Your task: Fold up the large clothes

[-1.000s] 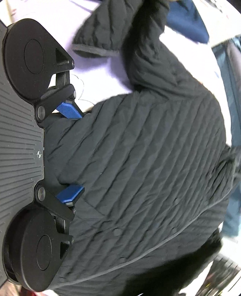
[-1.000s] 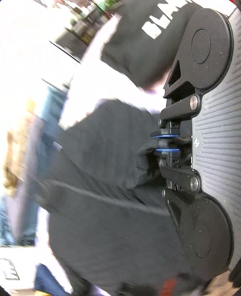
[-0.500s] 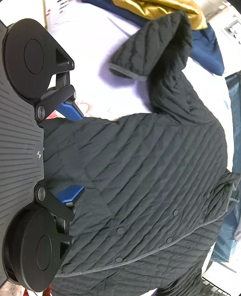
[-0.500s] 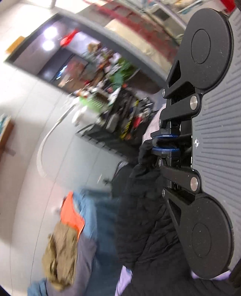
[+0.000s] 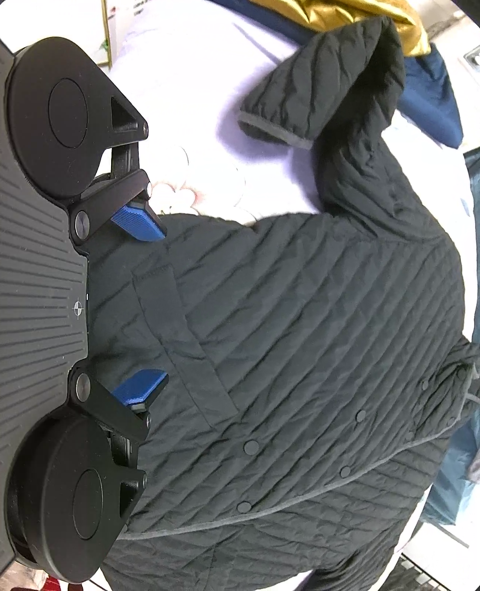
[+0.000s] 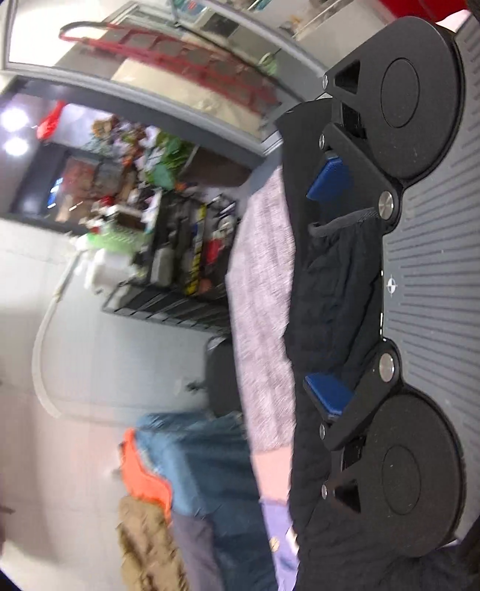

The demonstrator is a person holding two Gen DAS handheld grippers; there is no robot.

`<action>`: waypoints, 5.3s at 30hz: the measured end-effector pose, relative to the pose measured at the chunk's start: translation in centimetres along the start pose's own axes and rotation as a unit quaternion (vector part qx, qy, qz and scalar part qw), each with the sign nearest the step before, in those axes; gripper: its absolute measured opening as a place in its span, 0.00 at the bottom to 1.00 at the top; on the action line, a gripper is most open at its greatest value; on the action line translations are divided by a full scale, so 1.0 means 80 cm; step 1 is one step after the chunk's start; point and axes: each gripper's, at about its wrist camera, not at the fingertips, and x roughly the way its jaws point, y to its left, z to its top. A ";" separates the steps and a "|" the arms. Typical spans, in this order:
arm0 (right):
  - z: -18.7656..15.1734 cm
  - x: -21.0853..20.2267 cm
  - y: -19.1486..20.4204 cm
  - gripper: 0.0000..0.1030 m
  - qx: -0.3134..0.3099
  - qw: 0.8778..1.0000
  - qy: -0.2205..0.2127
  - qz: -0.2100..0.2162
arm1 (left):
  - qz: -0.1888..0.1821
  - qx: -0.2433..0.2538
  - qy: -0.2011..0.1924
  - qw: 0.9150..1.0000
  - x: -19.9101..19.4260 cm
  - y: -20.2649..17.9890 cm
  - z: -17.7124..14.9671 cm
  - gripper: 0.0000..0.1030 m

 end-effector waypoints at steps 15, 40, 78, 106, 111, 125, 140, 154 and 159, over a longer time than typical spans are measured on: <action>-0.047 -0.112 0.029 0.99 0.074 0.978 0.054 0.189 | -0.058 0.035 -0.016 0.998 0.035 0.026 0.025 1.00; -0.188 -0.119 0.110 0.72 0.055 0.897 0.293 0.327 | -0.217 -0.119 0.058 0.967 0.076 0.149 -0.061 1.00; -0.209 -0.113 0.121 0.45 0.012 0.858 0.398 0.324 | -0.131 0.032 0.076 0.988 0.060 0.110 -0.010 0.98; -0.072 -0.094 0.075 0.88 0.063 0.939 0.228 0.250 | -0.198 0.053 -0.033 0.978 -0.027 -0.021 0.056 1.00; -0.057 -0.062 0.038 0.82 0.156 0.933 0.212 0.246 | -0.192 0.033 -0.027 0.980 -0.017 -0.025 0.053 1.00; -0.007 0.101 -0.071 0.89 0.311 0.935 0.147 0.085 | -0.161 -0.044 -0.003 0.986 -0.012 0.005 0.011 1.00; -0.038 0.155 -0.091 0.29 0.425 0.892 0.128 0.084 | -0.155 -0.081 0.005 0.985 -0.008 0.012 -0.002 1.00; 0.081 0.014 0.069 0.11 0.224 0.917 0.087 0.319 | -0.155 -0.056 -0.010 0.986 0.003 0.009 0.016 1.00; 0.082 -0.040 0.214 0.11 0.132 0.890 0.109 0.423 | -0.163 -0.072 -0.018 0.984 0.003 0.025 0.011 1.00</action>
